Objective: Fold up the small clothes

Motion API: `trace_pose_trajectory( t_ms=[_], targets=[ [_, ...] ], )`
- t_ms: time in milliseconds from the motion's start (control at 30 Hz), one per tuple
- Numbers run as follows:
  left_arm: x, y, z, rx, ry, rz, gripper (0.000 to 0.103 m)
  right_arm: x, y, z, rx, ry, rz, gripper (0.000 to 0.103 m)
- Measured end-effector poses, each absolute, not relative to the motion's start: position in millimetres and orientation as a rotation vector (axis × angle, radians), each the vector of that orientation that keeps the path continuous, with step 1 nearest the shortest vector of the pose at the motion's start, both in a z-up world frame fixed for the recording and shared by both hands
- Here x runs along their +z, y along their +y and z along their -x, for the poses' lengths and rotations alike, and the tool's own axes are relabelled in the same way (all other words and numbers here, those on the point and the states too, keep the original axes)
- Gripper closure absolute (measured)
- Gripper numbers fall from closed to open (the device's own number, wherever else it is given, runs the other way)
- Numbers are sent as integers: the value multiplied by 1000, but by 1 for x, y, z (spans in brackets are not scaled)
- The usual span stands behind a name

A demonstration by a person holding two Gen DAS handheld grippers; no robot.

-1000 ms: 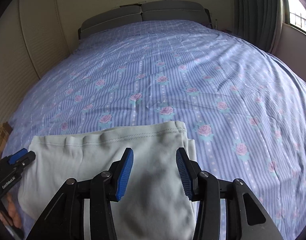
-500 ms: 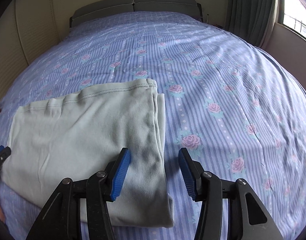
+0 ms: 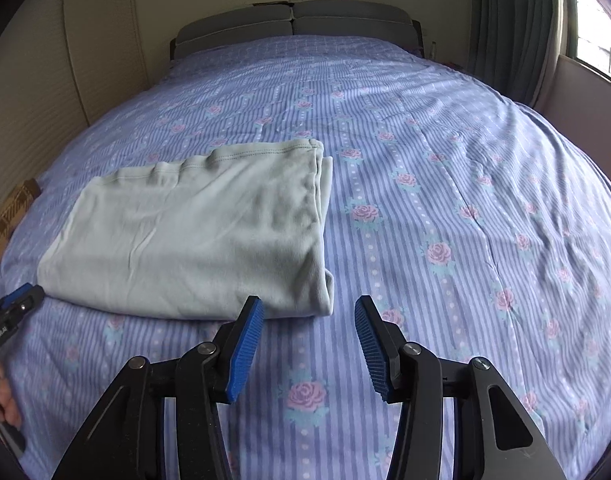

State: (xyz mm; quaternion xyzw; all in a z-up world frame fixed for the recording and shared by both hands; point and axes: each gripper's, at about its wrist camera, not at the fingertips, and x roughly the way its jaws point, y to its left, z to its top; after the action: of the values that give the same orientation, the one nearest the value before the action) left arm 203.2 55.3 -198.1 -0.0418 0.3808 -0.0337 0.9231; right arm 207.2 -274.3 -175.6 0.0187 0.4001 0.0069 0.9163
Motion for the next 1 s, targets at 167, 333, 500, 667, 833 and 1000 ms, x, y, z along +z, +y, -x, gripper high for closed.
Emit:
trace_pose_trajectory(
  t_ms=[167, 333, 500, 667, 833, 1000],
  targets=[
    [-200, 53, -209, -66, 765, 65, 57, -179, -281, -218, -3, 825, -83, 60],
    [-204, 55, -222, -79, 756, 97, 62, -189, -282, -228, 3, 848, -128, 67],
    [-209, 50, -226, -92, 800, 132, 89, -200, -288, -229, 18, 870, -213, 91],
    [-201, 42, -214, 8, 803, 59, 90, -192, -293, -220, -25, 840, -231, 93],
    [-208, 38, -217, 20, 826, 37, 89, -198, -288, -224, -11, 880, -210, 92],
    [-190, 34, -205, 35, 773, -13, 68, -180, -292, -209, -30, 813, -213, 60]
  ],
)
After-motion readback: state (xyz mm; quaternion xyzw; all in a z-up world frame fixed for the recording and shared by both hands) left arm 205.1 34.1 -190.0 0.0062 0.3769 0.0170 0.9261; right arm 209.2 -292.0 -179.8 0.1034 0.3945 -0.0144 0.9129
